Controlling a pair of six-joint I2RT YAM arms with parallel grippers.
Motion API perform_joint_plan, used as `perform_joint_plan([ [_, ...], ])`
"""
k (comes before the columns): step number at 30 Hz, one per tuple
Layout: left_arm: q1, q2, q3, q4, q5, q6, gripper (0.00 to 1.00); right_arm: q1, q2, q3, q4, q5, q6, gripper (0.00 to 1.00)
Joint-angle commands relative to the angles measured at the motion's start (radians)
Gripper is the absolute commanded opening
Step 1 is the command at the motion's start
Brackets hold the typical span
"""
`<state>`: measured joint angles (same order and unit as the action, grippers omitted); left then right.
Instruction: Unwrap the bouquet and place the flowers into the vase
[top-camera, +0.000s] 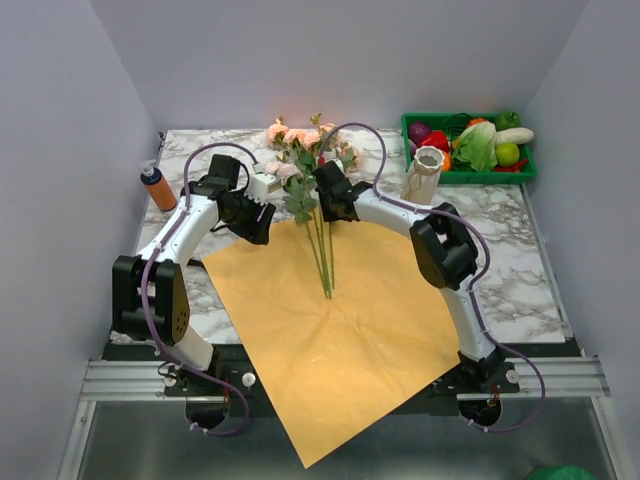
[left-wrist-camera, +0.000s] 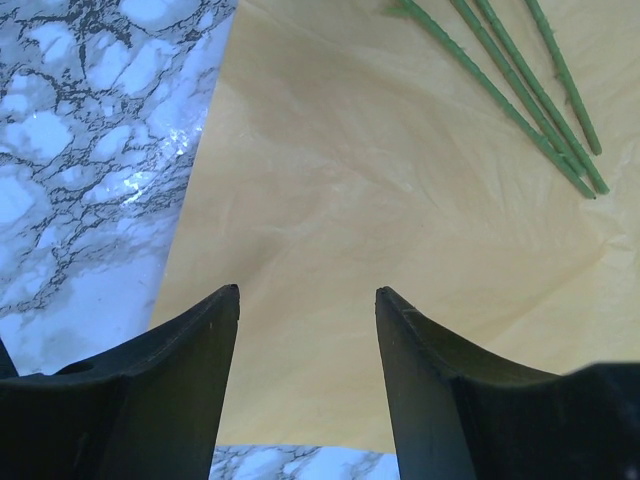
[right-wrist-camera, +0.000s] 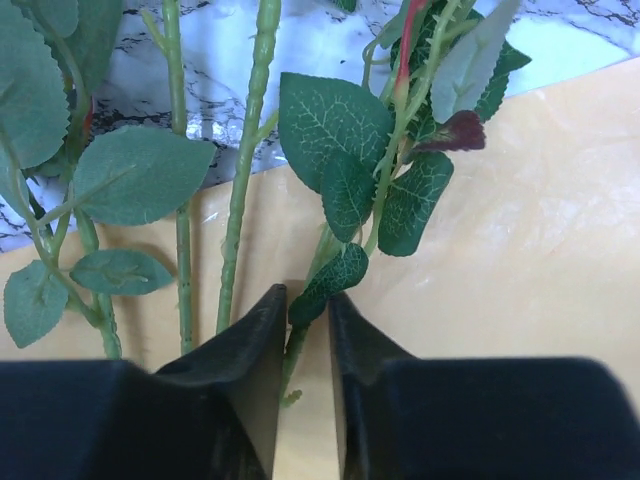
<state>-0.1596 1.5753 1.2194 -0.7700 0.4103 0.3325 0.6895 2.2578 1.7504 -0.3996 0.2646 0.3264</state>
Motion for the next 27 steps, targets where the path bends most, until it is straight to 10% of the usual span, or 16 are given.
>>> perform_joint_plan([
  [1, 0.018, -0.037, -0.011, -0.025, -0.03, 0.022, 0.65, -0.005, 0.011, 0.032, 0.018, 0.007, 0.02, 0.22],
  [5, 0.025, 0.006, 0.02, -0.081, -0.028, 0.026, 0.65, -0.004, -0.072, -0.002, 0.024, 0.03, 0.028, 0.01],
  [21, 0.061, -0.02, 0.005, -0.112, 0.004, 0.027, 0.67, -0.004, -0.617, -0.182, 0.308, 0.051, -0.156, 0.01],
  [24, 0.063, -0.043, -0.003, -0.107, 0.004, 0.022, 0.97, -0.004, -0.713, -0.197, 0.433, 0.076, -0.264, 0.01],
  [27, 0.066, -0.067, 0.002, -0.103, -0.005, 0.016, 0.99, -0.015, -0.744, -0.154, 0.516, 0.168, -0.407, 0.01],
])
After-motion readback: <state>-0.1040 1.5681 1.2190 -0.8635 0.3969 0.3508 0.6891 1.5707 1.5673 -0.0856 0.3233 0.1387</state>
